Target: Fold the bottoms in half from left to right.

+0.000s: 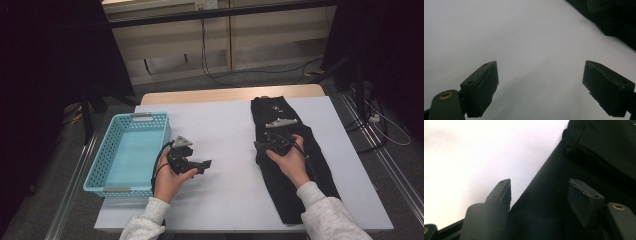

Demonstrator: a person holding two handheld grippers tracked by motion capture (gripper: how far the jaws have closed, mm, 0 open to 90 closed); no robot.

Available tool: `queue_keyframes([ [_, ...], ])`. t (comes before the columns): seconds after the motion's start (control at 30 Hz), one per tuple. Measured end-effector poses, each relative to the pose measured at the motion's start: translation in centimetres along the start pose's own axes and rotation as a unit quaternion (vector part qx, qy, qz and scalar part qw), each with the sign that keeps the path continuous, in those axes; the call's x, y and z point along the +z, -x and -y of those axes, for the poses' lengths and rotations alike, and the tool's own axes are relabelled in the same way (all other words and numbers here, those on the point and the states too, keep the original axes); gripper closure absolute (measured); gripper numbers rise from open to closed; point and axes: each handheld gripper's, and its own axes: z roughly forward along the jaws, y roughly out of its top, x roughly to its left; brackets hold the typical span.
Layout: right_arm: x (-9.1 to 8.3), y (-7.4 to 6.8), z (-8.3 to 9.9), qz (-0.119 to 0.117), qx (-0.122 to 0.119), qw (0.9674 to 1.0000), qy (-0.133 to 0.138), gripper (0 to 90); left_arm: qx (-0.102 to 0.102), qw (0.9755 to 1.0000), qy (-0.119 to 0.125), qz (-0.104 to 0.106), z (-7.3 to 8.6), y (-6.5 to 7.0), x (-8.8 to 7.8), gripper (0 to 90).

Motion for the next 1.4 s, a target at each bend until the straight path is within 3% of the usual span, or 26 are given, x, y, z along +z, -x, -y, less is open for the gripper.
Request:
queue_keyframes([
  [0.13,1.2,-0.4,-0.2,-0.004,-0.005,0.9999,-0.01,32.8,-0.001,1.0,-0.004,0.0,0.3,-0.1,0.0,13.3],
  [0.27,2.0,-0.9,-0.3,0.025,-0.033,0.999,-0.016,33.6,-0.003,1.0,-0.003,-0.003,0.5,-0.1,-0.2,13.3],
  [0.43,1.9,-0.5,-0.4,0.044,-0.027,0.9985,-0.018,39.4,-0.003,1.0,-0.004,-0.005,0.7,-0.2,-0.5,13.4],
  [0.6,1.8,0.2,-0.3,0.049,-0.018,0.9986,-0.015,49.5,-0.005,0.9999,-0.004,-0.008,0.8,-0.3,-0.5,13.3],
  [0.8,1.6,0.8,-0.2,0.062,-0.009,0.998,-0.01,69.6,-0.008,1.0,0.001,-0.006,0.8,-0.1,-0.7,13.3],
  [0.87,1.6,0.8,-0.2,0.057,-0.011,0.9983,-0.008,79.4,-0.007,1.0,0.001,-0.005,0.7,-0.1,-0.7,13.3],
  [0.93,1.6,1.0,-0.2,0.055,-0.007,0.9984,-0.007,83.5,-0.007,1.0,0.002,-0.005,0.7,-0.1,-0.7,13.3],
  [1.17,1.6,1.3,-0.3,0.031,0.005,0.9995,-0.001,84.8,-0.009,0.9999,0.002,-0.006,0.7,-0.2,-0.8,13.3],
  [1.4,1.6,-0.3,-0.5,-0.003,-0.018,0.9998,-0.007,84.9,-0.012,0.9999,0.005,-0.008,0.7,-0.3,-1.0,13.3],
])
